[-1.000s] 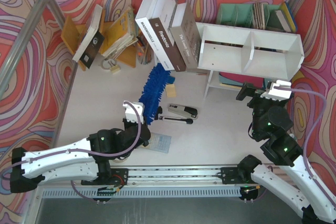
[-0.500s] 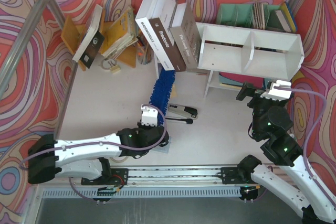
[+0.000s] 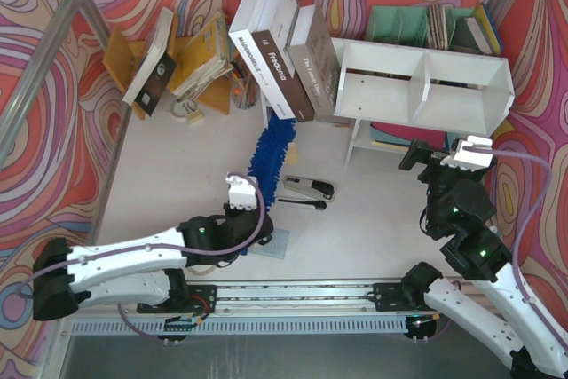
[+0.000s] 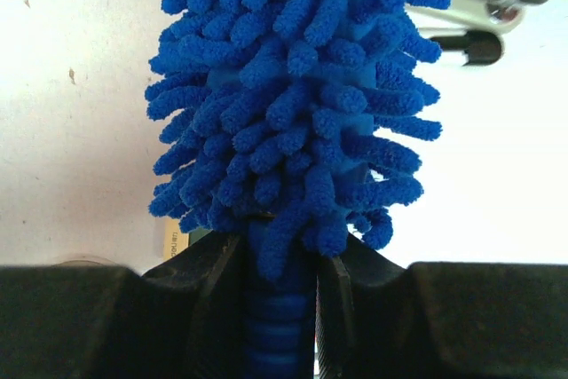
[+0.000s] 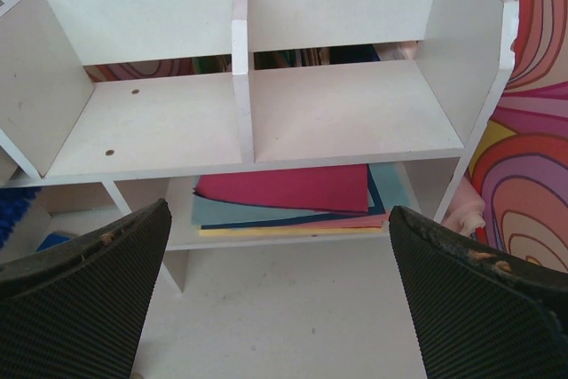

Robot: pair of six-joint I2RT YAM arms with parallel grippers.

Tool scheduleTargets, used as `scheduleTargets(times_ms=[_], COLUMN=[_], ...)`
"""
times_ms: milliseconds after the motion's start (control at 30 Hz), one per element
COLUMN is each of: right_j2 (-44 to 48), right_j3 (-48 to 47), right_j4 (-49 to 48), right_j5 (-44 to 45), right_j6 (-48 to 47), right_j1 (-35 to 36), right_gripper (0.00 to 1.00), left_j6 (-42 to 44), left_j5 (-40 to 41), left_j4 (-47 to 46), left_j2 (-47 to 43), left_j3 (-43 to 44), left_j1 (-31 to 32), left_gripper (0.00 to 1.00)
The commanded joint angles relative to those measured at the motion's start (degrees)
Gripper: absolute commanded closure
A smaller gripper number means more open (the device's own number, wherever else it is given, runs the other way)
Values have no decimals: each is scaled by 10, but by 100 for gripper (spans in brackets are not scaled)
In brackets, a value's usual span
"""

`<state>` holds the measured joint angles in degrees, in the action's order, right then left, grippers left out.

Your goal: Dust the bookshelf with a duster

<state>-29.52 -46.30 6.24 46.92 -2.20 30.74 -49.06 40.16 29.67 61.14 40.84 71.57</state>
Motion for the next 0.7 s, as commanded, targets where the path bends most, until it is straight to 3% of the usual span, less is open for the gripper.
scheduleTargets(times_ms=[0,267,533,667], right_j2=[5,12,11,13], right_j3=[3,5,5,5], right_j4=[-19,-18,-18,-18], right_j5=[8,12,11,11], right_j6=[-7,-6,-7,-8], right_j1=[0,0,0,0], right_gripper=[1,1,1,1], left_j6=[29,15,-22,-24], left_j5=[67,25,-91,-109], left_j4=[16,22,25,15], left_j2=[-57,-17,59,77], left_j3=[25,32,21,13], left_j1=[-9,-18,-45,-51], left_gripper=[100,100,100,100])
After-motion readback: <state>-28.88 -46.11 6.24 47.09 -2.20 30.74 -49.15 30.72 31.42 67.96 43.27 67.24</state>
